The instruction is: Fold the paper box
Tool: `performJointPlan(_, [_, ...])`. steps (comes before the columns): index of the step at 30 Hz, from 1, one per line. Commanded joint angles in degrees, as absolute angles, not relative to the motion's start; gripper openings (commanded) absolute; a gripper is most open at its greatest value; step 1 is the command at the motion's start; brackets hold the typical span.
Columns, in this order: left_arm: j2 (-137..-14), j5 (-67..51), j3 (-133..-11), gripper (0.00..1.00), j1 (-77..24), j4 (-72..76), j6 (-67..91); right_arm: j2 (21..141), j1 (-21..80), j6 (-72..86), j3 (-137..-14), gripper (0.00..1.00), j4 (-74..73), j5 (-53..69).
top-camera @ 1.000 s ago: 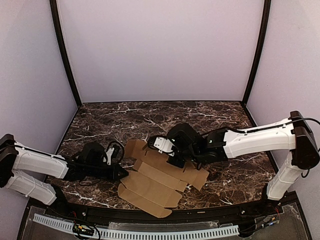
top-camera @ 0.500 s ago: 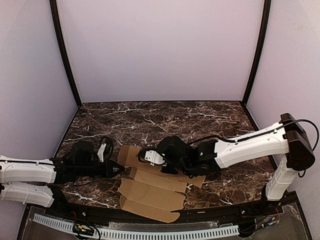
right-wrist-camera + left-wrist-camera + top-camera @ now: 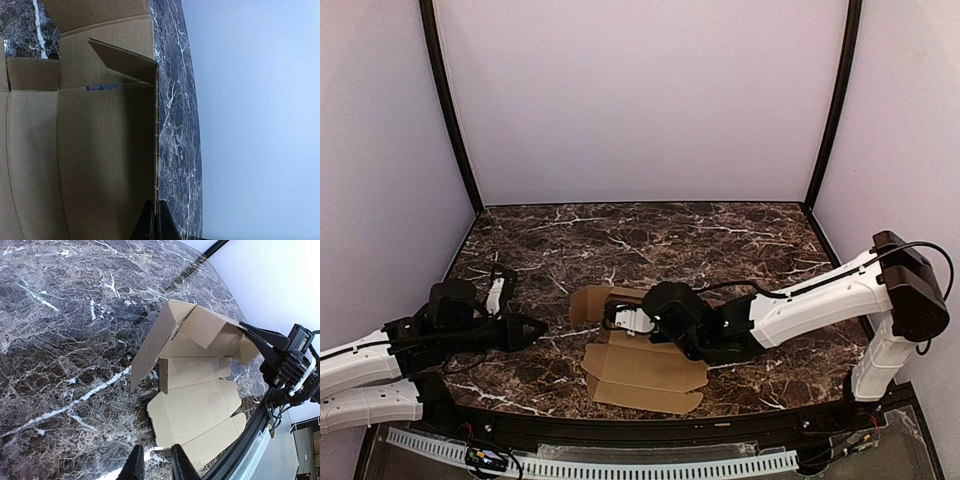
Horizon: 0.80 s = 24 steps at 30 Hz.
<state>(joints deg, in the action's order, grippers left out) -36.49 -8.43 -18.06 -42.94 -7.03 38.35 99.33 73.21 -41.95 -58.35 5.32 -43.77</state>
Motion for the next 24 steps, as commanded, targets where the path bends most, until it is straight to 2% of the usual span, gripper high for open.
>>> performJointPlan(1, [-38.7, -6.6, -20.4, 0.18, -43.0, -8.1, 36.0, 95.6, 75.2, -51.4, -54.4, 0.0, 18.7, -46.3])
performJointPlan(12, [-50.9, -5.7, -23.6, 0.14, -42.7, 3.0, 30.6, 97.1, 78.4, -59.9, -47.5, 0.0, 31.8, -50.6])
performJointPlan(16, [-56.1, -8.4, -23.4, 0.12, -42.4, 8.4, 29.3, 98.8, 79.2, -62.9, -46.1, 0.0, 37.2, -52.1])
performJointPlan(24, [-66.6, -18.1, -24.4, 0.07, -42.2, 16.6, 28.0, 99.9, 79.4, -61.9, -47.0, 0.0, 37.7, -53.0])
